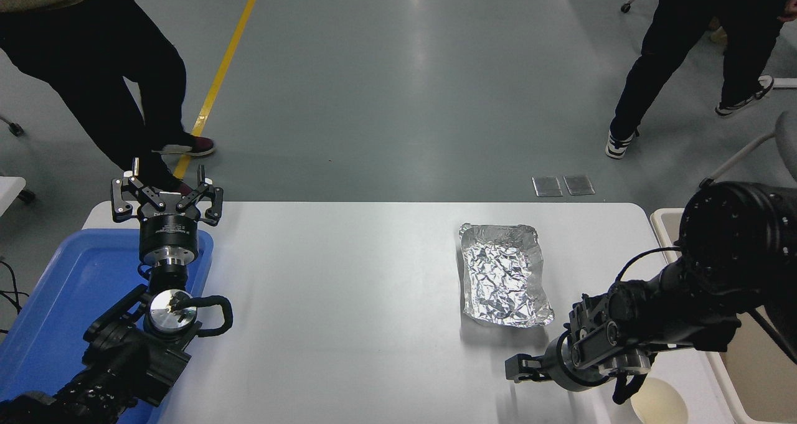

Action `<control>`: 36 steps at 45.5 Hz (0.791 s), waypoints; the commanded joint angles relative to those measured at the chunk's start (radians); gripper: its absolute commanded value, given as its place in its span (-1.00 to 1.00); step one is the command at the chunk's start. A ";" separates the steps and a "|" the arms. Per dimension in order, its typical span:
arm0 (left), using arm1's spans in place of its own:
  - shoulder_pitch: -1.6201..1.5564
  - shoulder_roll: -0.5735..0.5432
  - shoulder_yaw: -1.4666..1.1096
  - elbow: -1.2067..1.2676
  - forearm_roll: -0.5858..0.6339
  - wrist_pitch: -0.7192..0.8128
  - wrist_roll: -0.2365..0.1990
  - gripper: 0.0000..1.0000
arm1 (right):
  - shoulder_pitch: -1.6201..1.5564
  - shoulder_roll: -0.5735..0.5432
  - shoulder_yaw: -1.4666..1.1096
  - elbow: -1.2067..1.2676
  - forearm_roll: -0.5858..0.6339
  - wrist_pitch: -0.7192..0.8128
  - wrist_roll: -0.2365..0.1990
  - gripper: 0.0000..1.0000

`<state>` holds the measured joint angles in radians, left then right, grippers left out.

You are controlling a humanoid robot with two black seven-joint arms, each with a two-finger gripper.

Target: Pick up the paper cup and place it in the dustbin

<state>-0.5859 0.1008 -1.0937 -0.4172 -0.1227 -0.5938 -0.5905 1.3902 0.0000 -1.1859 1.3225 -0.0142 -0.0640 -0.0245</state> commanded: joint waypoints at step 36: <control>0.001 0.000 0.000 0.000 0.000 0.000 0.001 0.98 | 0.573 -0.032 0.011 0.379 0.005 0.153 0.009 1.00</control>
<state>-0.5861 0.0998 -1.0938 -0.4172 -0.1227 -0.5938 -0.5890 1.6791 0.0000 -1.1807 1.5575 -0.0104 -0.0289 -0.0229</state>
